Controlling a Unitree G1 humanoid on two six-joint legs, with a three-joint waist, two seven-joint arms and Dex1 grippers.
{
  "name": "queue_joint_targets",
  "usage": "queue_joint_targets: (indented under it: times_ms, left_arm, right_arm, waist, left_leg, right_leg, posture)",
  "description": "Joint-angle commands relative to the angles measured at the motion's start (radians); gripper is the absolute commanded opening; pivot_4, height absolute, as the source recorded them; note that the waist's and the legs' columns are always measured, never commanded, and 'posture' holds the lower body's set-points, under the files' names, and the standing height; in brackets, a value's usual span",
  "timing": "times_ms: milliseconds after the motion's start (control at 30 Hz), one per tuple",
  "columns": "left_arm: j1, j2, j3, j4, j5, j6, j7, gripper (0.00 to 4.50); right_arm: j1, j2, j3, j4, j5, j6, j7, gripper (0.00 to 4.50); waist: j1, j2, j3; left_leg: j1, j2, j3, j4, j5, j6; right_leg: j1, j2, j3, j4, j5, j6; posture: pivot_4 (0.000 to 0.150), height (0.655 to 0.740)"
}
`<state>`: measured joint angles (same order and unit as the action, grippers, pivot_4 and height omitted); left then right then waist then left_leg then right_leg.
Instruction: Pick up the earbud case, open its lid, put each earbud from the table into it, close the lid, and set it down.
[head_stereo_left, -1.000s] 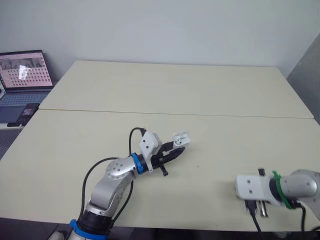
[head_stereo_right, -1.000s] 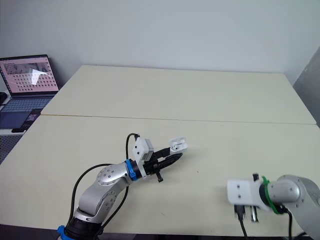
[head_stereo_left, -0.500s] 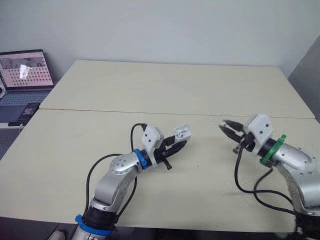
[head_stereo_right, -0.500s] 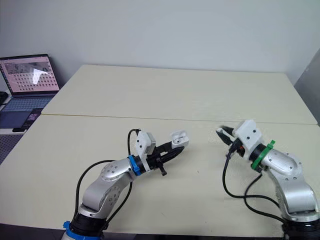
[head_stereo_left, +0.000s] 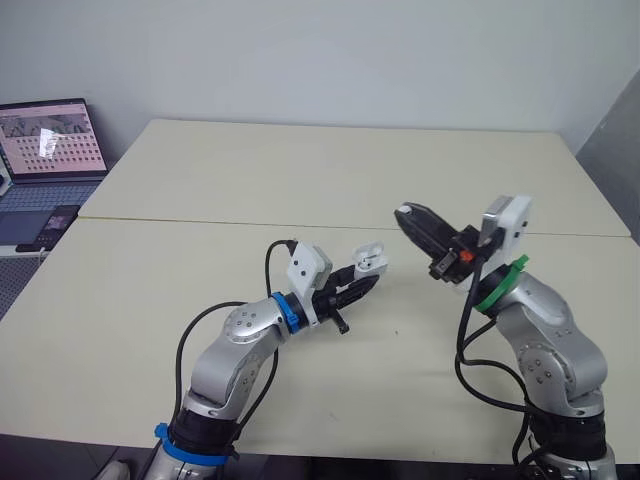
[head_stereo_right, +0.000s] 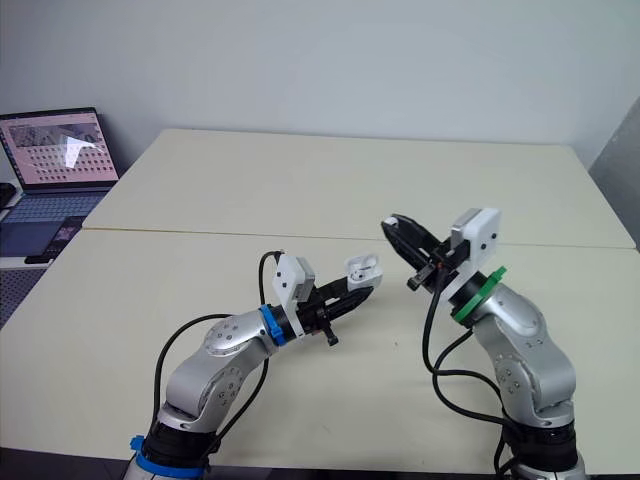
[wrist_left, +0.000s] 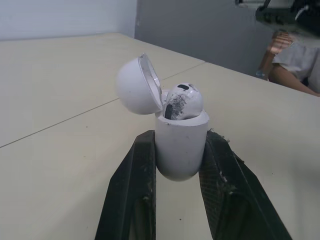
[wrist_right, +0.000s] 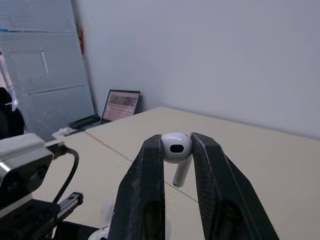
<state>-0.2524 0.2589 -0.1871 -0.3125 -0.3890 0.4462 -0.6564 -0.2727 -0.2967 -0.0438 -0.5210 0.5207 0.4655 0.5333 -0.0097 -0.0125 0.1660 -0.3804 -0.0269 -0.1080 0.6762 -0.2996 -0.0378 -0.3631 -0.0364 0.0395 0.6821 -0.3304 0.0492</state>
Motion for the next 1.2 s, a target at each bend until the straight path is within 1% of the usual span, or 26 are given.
queue_joint_targets:
  times_ms: [33, 167, 500, 900, 1200]
  left_arm:
    - [-0.016, -0.006, 0.021, -0.053, -0.043, 0.016, 0.002, 0.8]
    - [-0.015, -0.003, 0.033, -0.062, -0.064, 0.029, 0.009, 0.8]
    - [-0.015, -0.002, 0.031, -0.052, -0.07, 0.024, 0.008, 0.8]
    - [-0.004, 0.007, 0.023, -0.046, -0.065, -0.002, -0.02, 0.8]
    - [0.011, 0.002, 0.02, -0.02, -0.06, -0.045, -0.051, 0.8]
  right_arm:
    - [0.011, 0.01, 0.017, 0.017, -0.039, -0.083, 0.003, 0.45]
    - [0.042, -0.007, 0.053, 0.052, -0.096, -0.161, 0.035, 0.45]
    - [0.113, -0.039, 0.104, 0.057, -0.118, -0.222, 0.094, 0.45]
    - [0.115, -0.035, 0.116, 0.086, -0.148, -0.249, 0.084, 0.45]
    - [0.13, -0.055, 0.133, 0.095, -0.161, -0.227, 0.09, 0.45]
  waist:
    - [0.0, 0.0, 0.0]
    - [-0.001, 0.0, 0.0]
    - [-0.001, 0.0, 0.0]
    - [-0.001, 0.0, 0.0]
    - [-0.001, 0.0, 0.0]
  left_leg:
    - [0.0, 0.0, 0.0, 0.0, 0.0, 0.0]
    - [0.0, 0.0, 0.001, 0.0, 0.0, 0.0]
    - [0.0, 0.0, 0.0, 0.0, 0.0, 0.0]
    - [0.0, 0.0, 0.0, 0.0, 0.0, 0.0]
    - [0.0, 0.0, 0.0, 0.0, 0.0, 0.0]
  right_leg:
    - [0.0, 0.0, 0.0, 0.0, 0.0, 0.0]
    - [-0.001, 0.0, 0.0, 0.0, 0.0, 0.0]
    - [-0.001, 0.0, 0.001, 0.0, 0.0, 0.0]
    - [-0.001, 0.0, 0.001, 0.0, 0.0, 0.0]
    - [-0.001, 0.0, 0.001, 0.0, 0.0, 0.0]
  posture:
    - [0.15, 0.74]
    - [0.15, 0.74]
    - [0.15, 0.74]
    - [0.15, 0.74]
    - [0.15, 0.74]
